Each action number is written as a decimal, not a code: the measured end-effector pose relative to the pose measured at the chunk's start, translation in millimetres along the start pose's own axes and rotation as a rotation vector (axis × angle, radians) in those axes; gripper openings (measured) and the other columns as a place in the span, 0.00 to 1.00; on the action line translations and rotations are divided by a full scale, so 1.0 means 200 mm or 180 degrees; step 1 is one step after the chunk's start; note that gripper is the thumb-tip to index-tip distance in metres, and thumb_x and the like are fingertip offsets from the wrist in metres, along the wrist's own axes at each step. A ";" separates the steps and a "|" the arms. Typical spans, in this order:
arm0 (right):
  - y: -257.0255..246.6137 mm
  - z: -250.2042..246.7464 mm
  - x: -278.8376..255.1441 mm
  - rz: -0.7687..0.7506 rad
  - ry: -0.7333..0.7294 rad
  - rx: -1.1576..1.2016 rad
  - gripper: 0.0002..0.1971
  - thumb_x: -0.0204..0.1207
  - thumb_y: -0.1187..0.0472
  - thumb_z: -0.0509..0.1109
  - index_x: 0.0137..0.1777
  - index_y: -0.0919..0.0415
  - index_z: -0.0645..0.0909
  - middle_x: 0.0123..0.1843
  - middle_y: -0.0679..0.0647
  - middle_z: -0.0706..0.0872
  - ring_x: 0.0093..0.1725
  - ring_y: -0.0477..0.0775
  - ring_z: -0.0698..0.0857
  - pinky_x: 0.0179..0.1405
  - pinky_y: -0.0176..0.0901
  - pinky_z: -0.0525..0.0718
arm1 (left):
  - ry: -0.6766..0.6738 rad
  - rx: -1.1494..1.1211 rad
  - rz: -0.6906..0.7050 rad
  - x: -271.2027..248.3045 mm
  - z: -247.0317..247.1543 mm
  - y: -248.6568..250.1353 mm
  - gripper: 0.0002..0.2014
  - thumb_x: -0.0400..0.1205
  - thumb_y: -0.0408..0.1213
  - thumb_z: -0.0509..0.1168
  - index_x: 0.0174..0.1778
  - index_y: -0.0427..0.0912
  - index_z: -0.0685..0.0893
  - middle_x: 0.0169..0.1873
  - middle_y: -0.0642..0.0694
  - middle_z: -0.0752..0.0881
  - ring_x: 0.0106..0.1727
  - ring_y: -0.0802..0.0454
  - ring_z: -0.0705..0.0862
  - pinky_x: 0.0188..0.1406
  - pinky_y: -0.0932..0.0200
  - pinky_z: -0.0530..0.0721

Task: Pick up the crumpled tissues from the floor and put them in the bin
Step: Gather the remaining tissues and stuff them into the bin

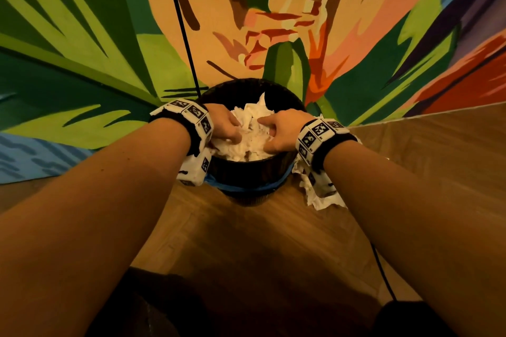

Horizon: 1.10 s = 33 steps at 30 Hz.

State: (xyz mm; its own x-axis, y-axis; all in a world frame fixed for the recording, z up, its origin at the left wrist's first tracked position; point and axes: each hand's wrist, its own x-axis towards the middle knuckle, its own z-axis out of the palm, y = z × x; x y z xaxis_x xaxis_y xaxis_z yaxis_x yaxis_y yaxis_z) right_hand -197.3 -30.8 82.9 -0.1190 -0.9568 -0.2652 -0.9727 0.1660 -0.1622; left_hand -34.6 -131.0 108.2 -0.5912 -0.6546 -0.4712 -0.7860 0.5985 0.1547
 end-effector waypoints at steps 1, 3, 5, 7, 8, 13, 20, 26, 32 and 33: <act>0.00 0.00 0.00 0.0014 0.0024 0.0025 0.39 0.64 0.45 0.72 0.78 0.38 0.69 0.49 0.41 0.83 0.49 0.51 0.83 0.44 0.45 0.86 | -0.0038 0.0093 0.0001 0.00 0.00 0.00 0.26 0.76 0.48 0.69 0.73 0.57 0.79 0.74 0.51 0.77 0.69 0.49 0.77 0.56 0.63 0.71; 0.00 0.01 0.01 0.0068 0.0131 0.0129 0.37 0.67 0.53 0.74 0.78 0.39 0.70 0.50 0.42 0.81 0.51 0.52 0.83 0.41 0.44 0.85 | -0.0085 0.0139 -0.0013 -0.01 0.01 0.01 0.29 0.76 0.44 0.69 0.76 0.58 0.76 0.77 0.51 0.74 0.74 0.48 0.74 0.60 0.62 0.72; 0.01 0.01 0.01 0.0075 0.0185 0.0207 0.36 0.69 0.57 0.74 0.78 0.40 0.70 0.61 0.48 0.83 0.58 0.55 0.84 0.44 0.45 0.85 | -0.0062 0.0247 0.0014 -0.01 0.04 0.03 0.32 0.76 0.46 0.71 0.78 0.57 0.74 0.78 0.49 0.73 0.74 0.47 0.74 0.66 0.58 0.75; 0.02 0.02 0.01 0.0025 0.0240 0.0306 0.34 0.71 0.59 0.74 0.78 0.41 0.71 0.69 0.51 0.81 0.63 0.57 0.82 0.51 0.48 0.87 | 0.0077 0.0385 0.0054 -0.02 0.08 0.04 0.34 0.76 0.48 0.73 0.79 0.56 0.72 0.77 0.48 0.74 0.72 0.46 0.77 0.67 0.55 0.78; 0.03 0.02 0.01 -0.0015 0.0314 0.0397 0.33 0.71 0.60 0.73 0.77 0.42 0.73 0.66 0.51 0.83 0.62 0.56 0.83 0.53 0.48 0.86 | 0.0177 0.0442 0.0073 -0.03 0.10 0.04 0.34 0.76 0.48 0.73 0.79 0.55 0.71 0.76 0.47 0.75 0.70 0.45 0.78 0.64 0.54 0.81; 0.08 0.04 -0.08 -0.0448 0.0959 0.1062 0.25 0.71 0.64 0.69 0.69 0.47 0.81 0.40 0.46 0.84 0.40 0.48 0.83 0.46 0.47 0.85 | 0.0475 0.0489 0.0002 -0.05 0.10 0.01 0.33 0.77 0.49 0.72 0.78 0.56 0.69 0.68 0.44 0.80 0.61 0.43 0.82 0.48 0.55 0.82; 0.37 -0.08 -0.20 -0.0141 0.1937 0.1799 0.18 0.70 0.62 0.67 0.55 0.42 0.85 0.38 0.45 0.82 0.35 0.42 0.79 0.37 0.31 0.76 | 0.0439 0.0932 0.0068 -0.12 -0.16 0.18 0.38 0.78 0.51 0.73 0.82 0.49 0.65 0.77 0.45 0.73 0.72 0.43 0.76 0.64 0.53 0.77; 0.69 0.04 -0.33 0.1064 0.1722 0.1594 0.10 0.70 0.61 0.67 0.44 0.48 0.88 0.34 0.43 0.82 0.38 0.50 0.81 0.36 0.38 0.77 | 0.1543 -0.0011 0.0929 -0.14 -0.15 0.64 0.18 0.79 0.47 0.63 0.66 0.57 0.81 0.42 0.53 0.86 0.46 0.48 0.84 0.50 0.52 0.86; 0.87 0.38 -0.45 0.1688 0.0692 0.1316 0.09 0.76 0.60 0.69 0.45 0.43 0.85 0.47 0.48 0.85 0.45 0.51 0.82 0.43 0.42 0.79 | 0.0998 -0.0809 0.1217 0.01 0.26 0.95 0.11 0.79 0.45 0.64 0.56 0.56 0.85 0.40 0.49 0.84 0.47 0.48 0.84 0.51 0.53 0.85; 0.89 0.44 -0.46 0.1761 0.0562 0.1295 0.08 0.77 0.60 0.69 0.48 0.45 0.86 0.51 0.49 0.85 0.47 0.51 0.83 0.45 0.42 0.79 | 0.0804 -0.0858 0.1163 0.06 0.36 0.96 0.11 0.79 0.44 0.64 0.56 0.54 0.86 0.43 0.48 0.86 0.49 0.47 0.85 0.52 0.54 0.85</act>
State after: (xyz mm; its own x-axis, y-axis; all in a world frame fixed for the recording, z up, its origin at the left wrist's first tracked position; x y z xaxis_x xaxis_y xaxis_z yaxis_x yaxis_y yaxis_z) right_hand -341.8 108.5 -5.1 -0.6382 -0.7250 -0.2589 -0.6126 0.6820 -0.3995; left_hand -179.8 9.1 69.7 -0.8348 -0.5361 -0.1255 -0.5191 0.6904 0.5039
